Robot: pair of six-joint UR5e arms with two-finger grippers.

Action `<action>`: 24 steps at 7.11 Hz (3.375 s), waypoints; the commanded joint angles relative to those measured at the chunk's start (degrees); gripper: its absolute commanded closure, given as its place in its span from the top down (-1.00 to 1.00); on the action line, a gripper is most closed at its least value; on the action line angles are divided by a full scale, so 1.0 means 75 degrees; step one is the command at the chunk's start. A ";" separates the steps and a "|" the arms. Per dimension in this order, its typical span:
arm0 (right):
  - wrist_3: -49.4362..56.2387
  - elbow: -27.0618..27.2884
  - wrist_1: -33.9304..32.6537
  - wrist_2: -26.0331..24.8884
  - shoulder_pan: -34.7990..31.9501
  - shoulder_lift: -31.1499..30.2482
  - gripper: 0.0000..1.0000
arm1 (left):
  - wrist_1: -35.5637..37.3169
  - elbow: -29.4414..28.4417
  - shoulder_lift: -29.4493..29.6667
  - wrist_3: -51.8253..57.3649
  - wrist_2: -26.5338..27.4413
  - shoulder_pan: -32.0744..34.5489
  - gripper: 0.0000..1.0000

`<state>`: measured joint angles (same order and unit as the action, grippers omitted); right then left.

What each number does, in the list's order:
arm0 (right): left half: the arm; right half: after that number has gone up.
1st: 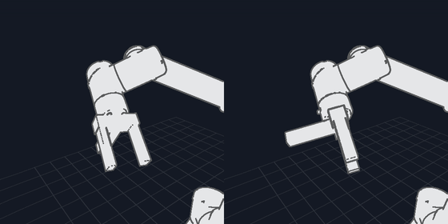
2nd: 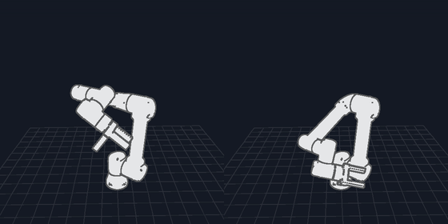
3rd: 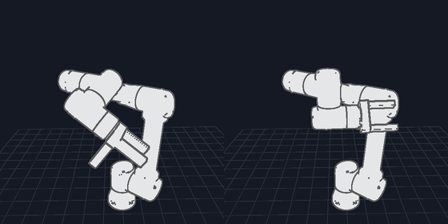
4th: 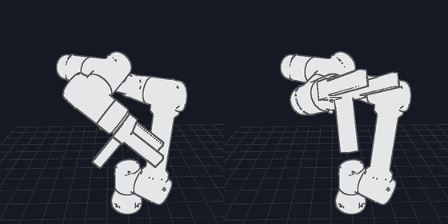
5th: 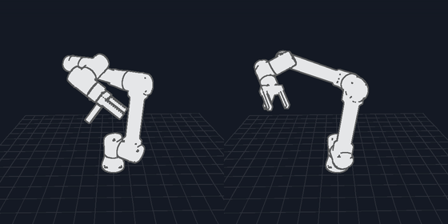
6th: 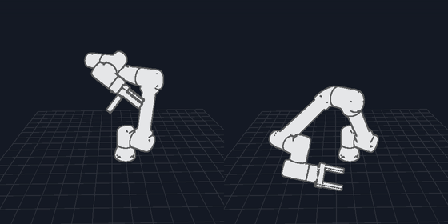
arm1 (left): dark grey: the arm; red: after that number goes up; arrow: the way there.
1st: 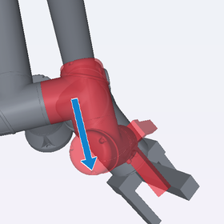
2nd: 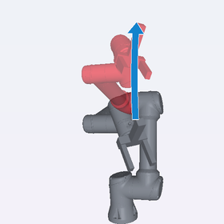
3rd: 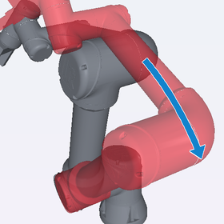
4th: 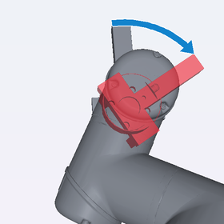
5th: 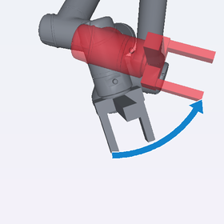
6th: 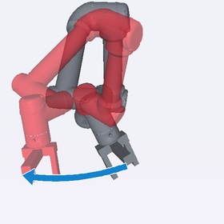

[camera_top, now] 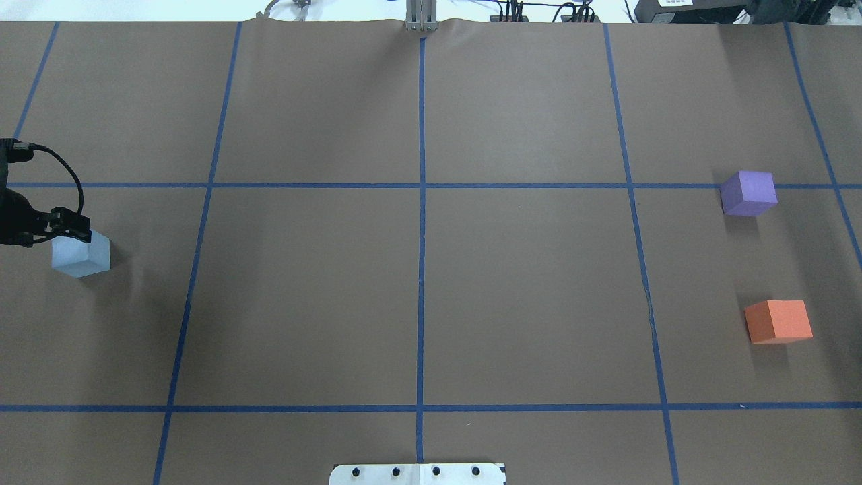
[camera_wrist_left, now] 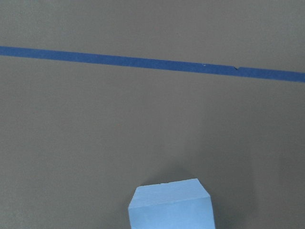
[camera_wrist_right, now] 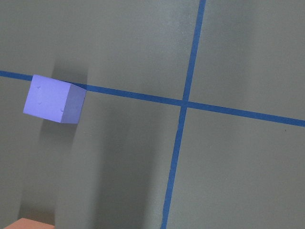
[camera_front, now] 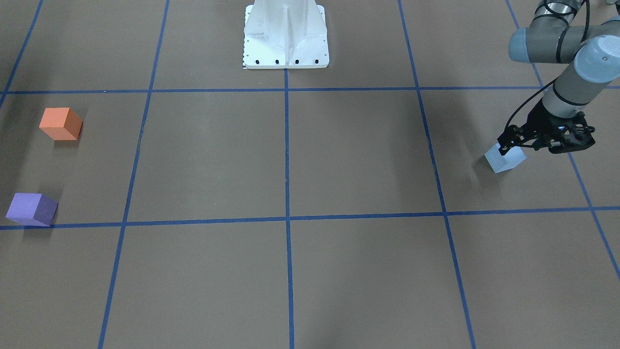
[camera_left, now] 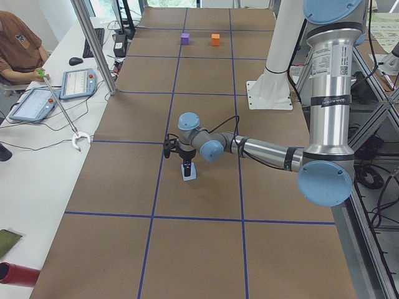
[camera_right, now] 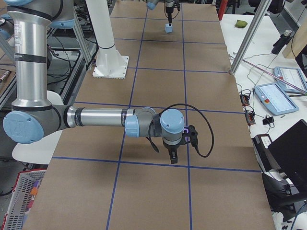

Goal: Place blue block between orange and purple blocks
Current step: 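Lower the left gripper onto the light blue cube and close it, then carry the light blue cube with the left gripper toward the table center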

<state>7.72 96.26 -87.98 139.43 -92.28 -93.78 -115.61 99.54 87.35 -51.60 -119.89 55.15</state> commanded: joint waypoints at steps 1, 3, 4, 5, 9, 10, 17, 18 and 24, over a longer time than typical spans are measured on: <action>0.0002 0.0009 0.0000 -0.0004 0.0000 0.0000 1.00 | -0.0019 -0.0053 0.0002 0.0002 0.0000 -0.0226 1.00; 0.0002 0.0009 0.0000 -0.0016 0.0000 0.0000 1.00 | -0.0031 -0.0287 0.0014 0.0025 0.0001 -0.0357 1.00; 0.0002 0.0009 0.0000 -0.0005 0.0000 0.0000 1.00 | -0.0031 -0.0439 0.0014 0.0025 0.0012 -0.0473 1.00; 0.0002 0.0009 0.0000 -0.0016 0.0000 0.0000 1.00 | -0.0078 -0.0580 0.0084 0.0014 0.0012 -0.0520 1.00; 0.0002 0.0009 0.0000 -0.0005 0.0000 0.0000 1.00 | -0.0078 0.0048 0.0085 -0.0022 -0.0105 -0.0463 -1.00; -0.0010 0.0044 -0.0012 0.0042 0.0000 0.0000 1.00 | -0.0008 0.0435 0.0096 -0.0045 -0.0209 -0.0462 -1.00; -0.0420 0.0525 0.0407 -0.0016 0.0000 -0.0351 1.00 | 0.4699 0.0851 0.5292 -0.2221 0.0183 -0.2238 -1.00; -0.0513 0.0536 0.0863 0.0019 0.0000 -0.0514 1.00 | 0.4634 0.0292 0.5810 -0.2666 0.0420 -0.2580 -1.00; -0.4107 0.2055 -0.0575 0.0886 0.0864 0.1035 1.00 | 0.2793 -0.3146 0.7561 -0.3198 0.1301 -0.3450 -1.00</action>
<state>-17.97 107.72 -85.36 145.97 -88.67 -91.34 -92.98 78.36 143.76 -75.51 -110.49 29.67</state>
